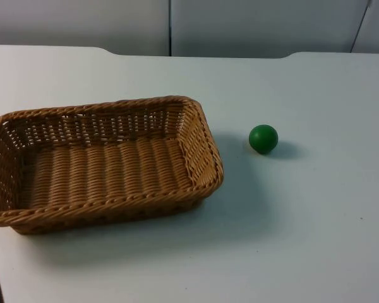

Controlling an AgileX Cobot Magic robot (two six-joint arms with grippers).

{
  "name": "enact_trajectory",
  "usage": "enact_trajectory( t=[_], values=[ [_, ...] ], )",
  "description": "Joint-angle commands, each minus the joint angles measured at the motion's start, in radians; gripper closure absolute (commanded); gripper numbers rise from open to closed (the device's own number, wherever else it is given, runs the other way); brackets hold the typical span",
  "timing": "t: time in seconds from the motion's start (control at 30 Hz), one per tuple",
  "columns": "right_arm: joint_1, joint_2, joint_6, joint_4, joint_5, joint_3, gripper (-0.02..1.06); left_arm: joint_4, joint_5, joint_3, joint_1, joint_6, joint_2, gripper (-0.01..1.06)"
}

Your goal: Pick up the basket with the left hand and place the ball into the basket with the right hand.

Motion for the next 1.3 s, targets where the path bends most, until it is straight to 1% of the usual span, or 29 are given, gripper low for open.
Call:
enact_trajectory(
  t=[0.0, 0.03, 0.07, 0.1, 0.17, 0.2, 0.23, 0.37, 0.4, 0.5, 0.53, 0.63, 0.67, 0.73, 0.77, 0.8, 0.87, 0.9, 0.93, 0.97, 1.0, 1.03, 1.07, 1.1, 1.13, 1.17, 1.2, 1.23, 1.27],
  values=[
    [-0.007, -0.005, 0.004, 0.006, -0.012, 0.005, 1.05, -0.086, 0.013, -0.004, -0.005, 0.105, 0.171, 1.05],
    [-0.007, -0.005, 0.004, 0.006, -0.012, 0.005, 1.05, -0.086, 0.013, -0.004, -0.005, 0.105, 0.171, 1.05],
    [-0.007, -0.005, 0.004, 0.006, -0.012, 0.005, 1.05, -0.101, 0.011, -0.004, -0.005, 0.141, 0.242, 1.05],
    [-0.007, -0.005, 0.004, 0.006, -0.012, 0.005, 1.05, -0.103, -0.013, -0.004, -0.005, 0.185, 0.338, 1.05],
    [-0.007, -0.005, 0.004, 0.006, -0.012, 0.005, 1.05, -0.054, -0.067, -0.004, -0.005, 0.199, 0.451, 1.05],
    [-0.007, -0.005, 0.004, 0.006, -0.012, 0.005, 1.05, -0.054, -0.067, -0.004, -0.005, 0.199, 0.451, 1.05],
    [-0.007, -0.005, 0.004, 0.006, -0.012, 0.005, 1.05, -0.009, -0.105, -0.004, -0.005, 0.185, 0.509, 1.05],
    [-0.007, -0.005, 0.004, 0.006, -0.012, 0.005, 1.05, 0.238, -0.255, -0.004, -0.005, 0.006, 0.689, 1.05],
    [-0.007, -0.005, 0.004, 0.006, -0.012, 0.005, 1.05, 0.238, -0.255, -0.004, -0.005, 0.006, 0.689, 1.05],
    [-0.007, -0.005, 0.004, 0.006, -0.012, 0.005, 1.05, 0.384, -0.33, -0.005, -0.005, -0.081, 0.763, 1.05],
    [-0.007, -0.005, 0.004, 0.006, -0.012, 0.005, 1.05, 0.404, -0.346, -0.011, -0.005, -0.091, 0.777, 1.05],
    [-0.007, -0.005, 0.004, 0.006, -0.012, 0.005, 1.05, 0.439, -0.356, -0.024, -0.005, -0.081, 0.788, 1.05],
    [-0.007, -0.005, 0.004, 0.006, -0.012, 0.005, 1.05, 0.44, -0.356, -0.032, -0.005, -0.035, 0.788, 1.05],
    [-0.007, -0.005, 0.004, 0.006, -0.012, 0.005, 1.05, 0.434, -0.329, -0.05, -0.005, 0.138, 0.786, 1.05],
    [-0.007, -0.005, 0.004, 0.006, -0.012, 0.005, 1.05, 0.434, -0.329, -0.05, -0.005, 0.138, 0.786, 1.05],
    [-0.007, -0.005, 0.004, 0.006, -0.012, 0.005, 1.05, 0.422, -0.304, -0.052, -0.006, 0.248, 0.786, 1.05],
    [-0.007, -0.005, 0.004, 0.006, -0.012, 0.005, 1.05, 0.355, -0.304, -0.052, -0.046, 0.424, 0.786, 1.05],
    [-0.007, -0.005, 0.004, 0.006, -0.012, 0.005, 1.05, 0.355, -0.304, -0.052, -0.046, 0.424, 0.786, 1.05],
    [-0.007, -0.005, 0.004, 0.006, -0.012, 0.005, 1.05, 0.315, -0.312, -0.052, -0.073, 0.462, 0.786, 1.05],
    [-0.007, -0.005, 0.004, 0.006, -0.012, 0.005, 1.05, 0.293, -0.328, -0.052, -0.098, 0.465, 0.786, 1.05],
    [-0.007, -0.005, 0.004, 0.006, -0.012, 0.005, 1.05, 0.284, -0.343, -0.052, -0.111, 0.444, 0.786, 1.05],
    [-0.007, -0.005, 0.004, 0.006, -0.012, 0.005, 1.05, 0.284, -0.372, -0.052, -0.122, 0.387, 0.786, 1.05],
    [-0.007, -0.005, 0.004, 0.006, -0.012, 0.005, 1.05, 0.282, -0.397, -0.052, -0.122, 0.378, 0.786, 1.05],
    [-0.007, -0.005, 0.004, 0.006, -0.012, 0.005, 1.05, 0.282, -0.397, -0.052, -0.122, 0.378, 0.786, 1.05],
    [-0.007, -0.005, 0.004, 0.006, -0.012, 0.005, 1.05, 0.279, -0.406, -0.052, -0.122, 0.423, 0.786, 1.05],
    [-0.007, -0.005, 0.004, 0.006, -0.012, 0.005, 1.05, 0.27, -0.401, -0.052, -0.123, 0.506, 0.786, 1.05],
    [-0.007, -0.005, 0.004, 0.006, -0.012, 0.005, 1.05, 0.252, -0.38, -0.052, -0.123, 0.61, 0.786, 1.05],
    [-0.007, -0.005, 0.004, 0.006, -0.012, 0.005, 1.05, 0.242, -0.364, -0.052, -0.123, 0.687, 0.786, 1.05],
    [-0.007, -0.005, 0.004, 0.006, -0.012, 0.005, 1.05, 0.242, -0.364, -0.052, -0.123, 0.687, 0.786, 1.05]
  ],
)
